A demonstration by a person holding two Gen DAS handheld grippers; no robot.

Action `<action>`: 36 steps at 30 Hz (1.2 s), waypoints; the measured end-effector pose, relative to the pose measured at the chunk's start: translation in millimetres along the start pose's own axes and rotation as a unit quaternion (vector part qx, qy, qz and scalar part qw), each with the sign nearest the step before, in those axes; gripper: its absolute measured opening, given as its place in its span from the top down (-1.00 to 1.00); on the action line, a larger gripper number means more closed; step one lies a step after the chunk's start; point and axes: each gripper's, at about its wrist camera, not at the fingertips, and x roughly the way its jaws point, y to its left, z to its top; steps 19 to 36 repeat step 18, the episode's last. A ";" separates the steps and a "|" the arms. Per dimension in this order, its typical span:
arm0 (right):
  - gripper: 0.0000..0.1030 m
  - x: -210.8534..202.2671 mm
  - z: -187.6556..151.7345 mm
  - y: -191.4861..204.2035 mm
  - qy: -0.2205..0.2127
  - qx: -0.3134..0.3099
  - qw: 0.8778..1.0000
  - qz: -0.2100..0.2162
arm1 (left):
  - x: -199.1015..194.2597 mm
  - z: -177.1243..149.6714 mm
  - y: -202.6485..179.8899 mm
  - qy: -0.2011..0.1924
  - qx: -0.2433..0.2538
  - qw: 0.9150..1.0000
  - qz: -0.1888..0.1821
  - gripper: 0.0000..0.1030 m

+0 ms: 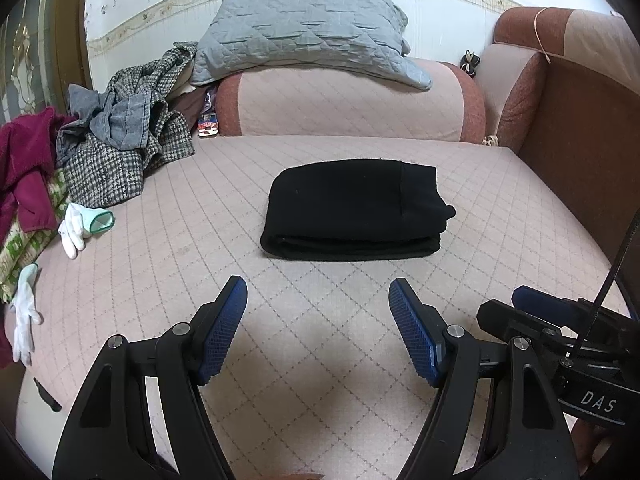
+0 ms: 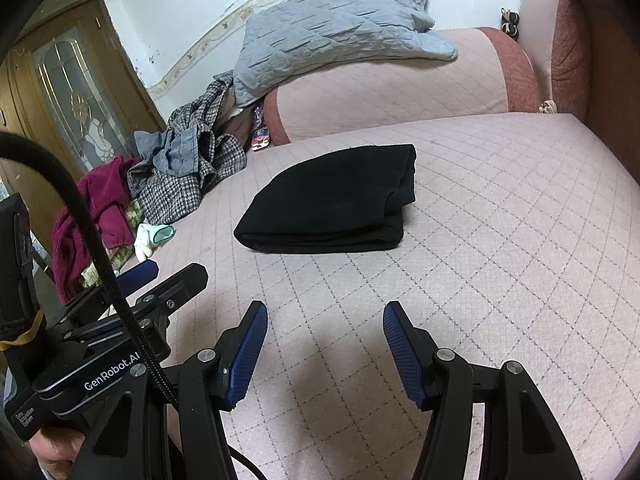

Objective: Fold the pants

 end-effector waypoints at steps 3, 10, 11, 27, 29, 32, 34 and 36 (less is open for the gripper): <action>-0.13 0.5 -1.4 1.3 0.001 0.004 1.000 -0.001 | 0.5 -0.8 -0.1 0.002 -0.001 1.000 -0.003 -0.44; -0.13 1.2 -4.1 3.8 0.003 0.002 1.000 -0.002 | 3.8 -0.8 0.6 0.007 -0.004 1.000 -0.010 -0.44; -0.13 1.7 -4.5 3.9 0.004 0.003 1.000 -0.003 | 3.9 -1.0 0.6 0.006 -0.004 1.000 -0.012 -0.44; -0.13 5.8 -6.3 2.2 0.009 0.000 1.000 -0.007 | 11.5 -2.6 2.4 0.010 -0.007 1.000 -0.022 -0.44; -0.13 5.8 -6.3 2.2 0.009 0.000 1.000 -0.007 | 11.5 -2.6 2.4 0.010 -0.007 1.000 -0.022 -0.44; -0.13 5.8 -6.3 2.2 0.009 0.000 1.000 -0.007 | 11.5 -2.6 2.4 0.010 -0.007 1.000 -0.022 -0.44; -0.13 5.8 -6.3 2.2 0.009 0.000 1.000 -0.007 | 11.5 -2.6 2.4 0.010 -0.007 1.000 -0.022 -0.44; -0.13 5.8 -6.3 2.2 0.009 0.000 1.000 -0.007 | 11.5 -2.6 2.4 0.010 -0.007 1.000 -0.022 -0.44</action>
